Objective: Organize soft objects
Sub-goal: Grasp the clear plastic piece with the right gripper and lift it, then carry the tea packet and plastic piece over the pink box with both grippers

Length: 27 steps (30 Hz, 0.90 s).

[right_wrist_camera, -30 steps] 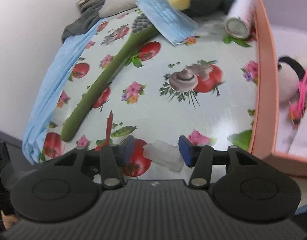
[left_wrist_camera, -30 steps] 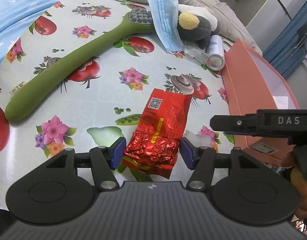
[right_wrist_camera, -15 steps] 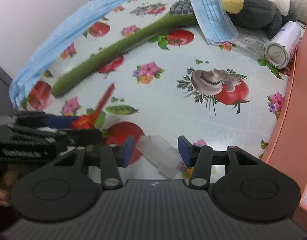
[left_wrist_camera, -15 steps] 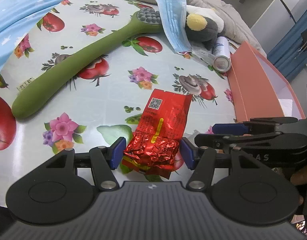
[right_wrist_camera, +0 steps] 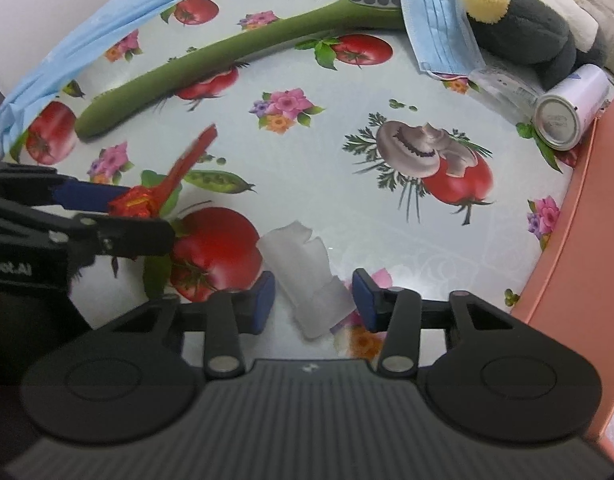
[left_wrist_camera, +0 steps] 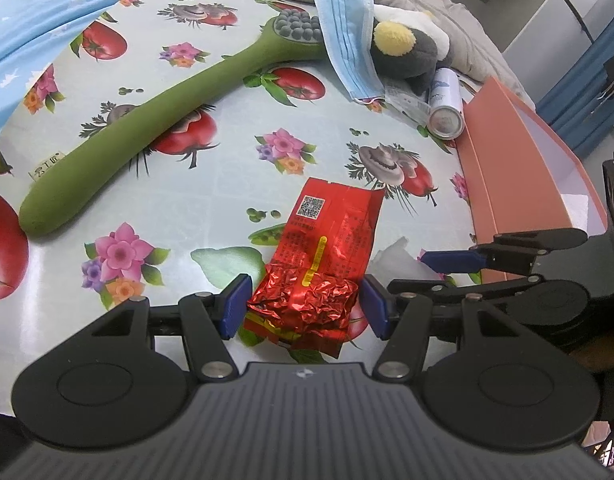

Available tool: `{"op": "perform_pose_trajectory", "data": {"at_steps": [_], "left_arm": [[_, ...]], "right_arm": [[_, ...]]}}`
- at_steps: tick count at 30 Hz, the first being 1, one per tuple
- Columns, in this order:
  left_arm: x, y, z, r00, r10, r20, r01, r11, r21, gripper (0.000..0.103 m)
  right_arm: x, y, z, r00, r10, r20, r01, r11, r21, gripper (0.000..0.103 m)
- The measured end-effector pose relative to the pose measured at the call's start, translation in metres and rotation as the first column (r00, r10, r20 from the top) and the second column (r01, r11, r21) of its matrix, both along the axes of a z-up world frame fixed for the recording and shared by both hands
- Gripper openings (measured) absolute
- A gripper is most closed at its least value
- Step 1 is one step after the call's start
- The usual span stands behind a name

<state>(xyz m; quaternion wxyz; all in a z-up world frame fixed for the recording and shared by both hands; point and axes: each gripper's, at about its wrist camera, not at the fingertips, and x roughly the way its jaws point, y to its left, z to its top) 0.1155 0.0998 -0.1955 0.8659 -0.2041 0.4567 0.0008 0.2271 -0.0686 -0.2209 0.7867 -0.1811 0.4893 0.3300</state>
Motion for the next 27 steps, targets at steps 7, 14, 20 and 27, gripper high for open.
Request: {"op": "perform_pose_trajectory", "data": {"at_steps": [7, 14, 20, 27], "left_arm": [[0.0, 0.001, 0.002, 1.0, 0.008, 0.001, -0.008, 1.0, 0.004, 0.065], [-0.006, -0.008, 0.009, 1.0, 0.007, 0.015, -0.007, 1.0, 0.002, 0.065], [-0.012, -0.019, 0.022, 0.999, 0.021, 0.042, -0.022, 0.999, 0.027, 0.065], [-0.021, -0.024, 0.057, 0.992, 0.045, 0.115, -0.051, 0.997, 0.052, 0.065]], "right_arm": [[0.0, -0.013, 0.006, 1.0, -0.031, 0.001, 0.031, 0.999, 0.011, 0.025], [-0.012, -0.033, 0.013, 0.991, -0.131, -0.02, 0.132, 0.988, 0.078, 0.024], [-0.02, -0.046, 0.032, 0.976, -0.219, 0.006, 0.216, 0.966, 0.14, 0.024], [-0.031, -0.057, 0.077, 0.956, -0.289, 0.052, 0.268, 0.931, 0.247, 0.024]]}}
